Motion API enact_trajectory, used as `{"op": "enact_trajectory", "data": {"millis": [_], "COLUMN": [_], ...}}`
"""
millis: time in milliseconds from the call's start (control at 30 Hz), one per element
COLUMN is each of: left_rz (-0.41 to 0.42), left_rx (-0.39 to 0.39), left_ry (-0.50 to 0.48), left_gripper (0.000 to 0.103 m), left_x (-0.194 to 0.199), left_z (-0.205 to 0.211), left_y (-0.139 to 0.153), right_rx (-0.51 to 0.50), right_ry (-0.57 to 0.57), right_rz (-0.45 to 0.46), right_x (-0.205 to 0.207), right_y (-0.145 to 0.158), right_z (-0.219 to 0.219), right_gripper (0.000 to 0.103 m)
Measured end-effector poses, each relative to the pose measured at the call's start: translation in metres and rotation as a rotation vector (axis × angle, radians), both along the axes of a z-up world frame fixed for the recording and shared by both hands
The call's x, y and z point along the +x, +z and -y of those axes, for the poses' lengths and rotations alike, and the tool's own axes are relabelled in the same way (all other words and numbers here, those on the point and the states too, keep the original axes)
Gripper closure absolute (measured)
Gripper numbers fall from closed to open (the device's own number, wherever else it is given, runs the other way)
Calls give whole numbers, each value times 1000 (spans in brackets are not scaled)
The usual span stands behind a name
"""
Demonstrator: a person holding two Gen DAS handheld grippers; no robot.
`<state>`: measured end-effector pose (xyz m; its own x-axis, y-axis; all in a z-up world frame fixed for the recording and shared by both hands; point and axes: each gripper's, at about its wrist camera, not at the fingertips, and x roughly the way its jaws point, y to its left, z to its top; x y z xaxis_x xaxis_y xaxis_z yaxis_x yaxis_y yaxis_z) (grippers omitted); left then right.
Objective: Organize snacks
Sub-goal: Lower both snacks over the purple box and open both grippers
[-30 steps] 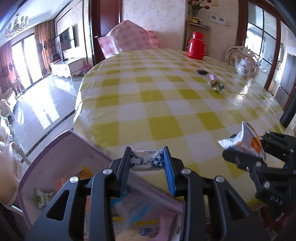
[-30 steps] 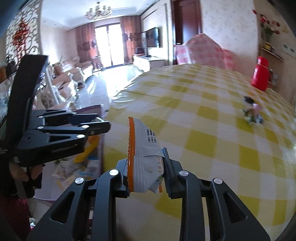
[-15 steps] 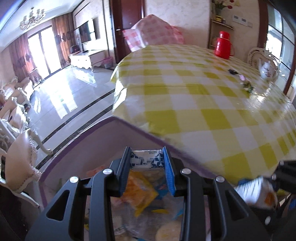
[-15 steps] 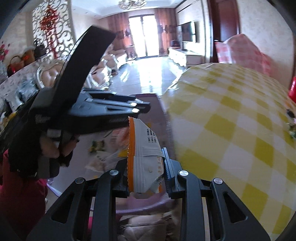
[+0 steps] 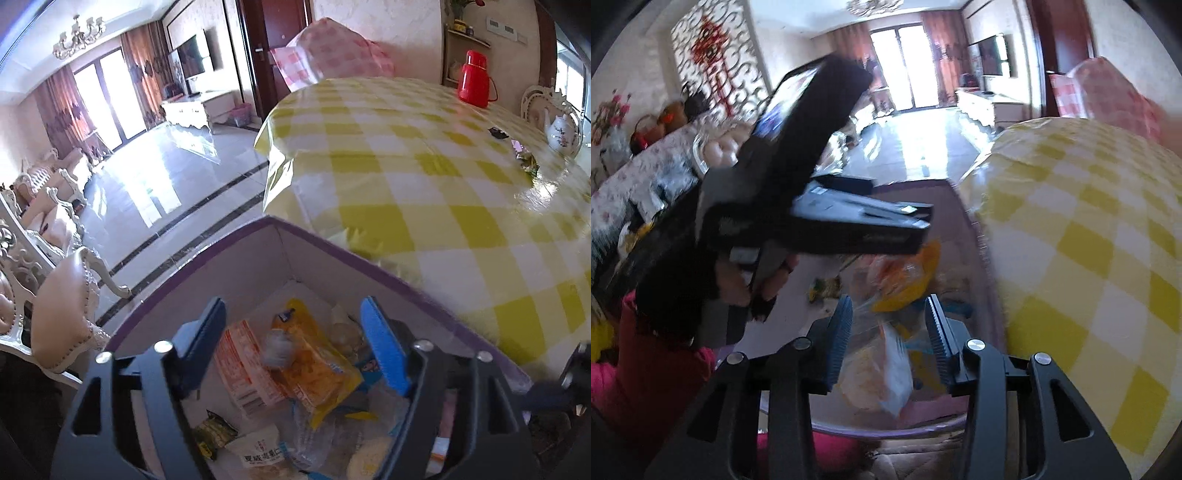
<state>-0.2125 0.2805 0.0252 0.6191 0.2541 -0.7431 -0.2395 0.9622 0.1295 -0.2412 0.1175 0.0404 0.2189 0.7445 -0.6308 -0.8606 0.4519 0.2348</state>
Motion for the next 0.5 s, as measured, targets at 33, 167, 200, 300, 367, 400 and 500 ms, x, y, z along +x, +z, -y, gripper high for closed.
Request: {"op": "enact_trajectory", "data": {"millis": [33,167,200,300,367,400,500], "left_rz": [2,2,2,2,3,5,14], "left_rx": [-1,5,5,8,22,27,35], "left_ry": [-4,-9,-12,-19,-25,-31,-76], "left_gripper": [26,22,20,13,10,8,7], "left_x": [0,4,5,9,13,15,23], "left_z": [1,8,11,19,31,37,64], "left_y": [1,2,2,4,7,8,12], "right_rx": [5,28,32,48,62,72,98], "right_ry": [-16,-78,-92,-162,-207,-235,-329], "right_rz": [-2,-15,-13,-2,-1,-2,2], "right_x": [4,23,26,39,47,52,67], "right_y": [1,5,6,9,11,12,14], "right_z": [4,23,27,54,72,82,120], "right_gripper": [61,61,61,58,55,55,52]}}
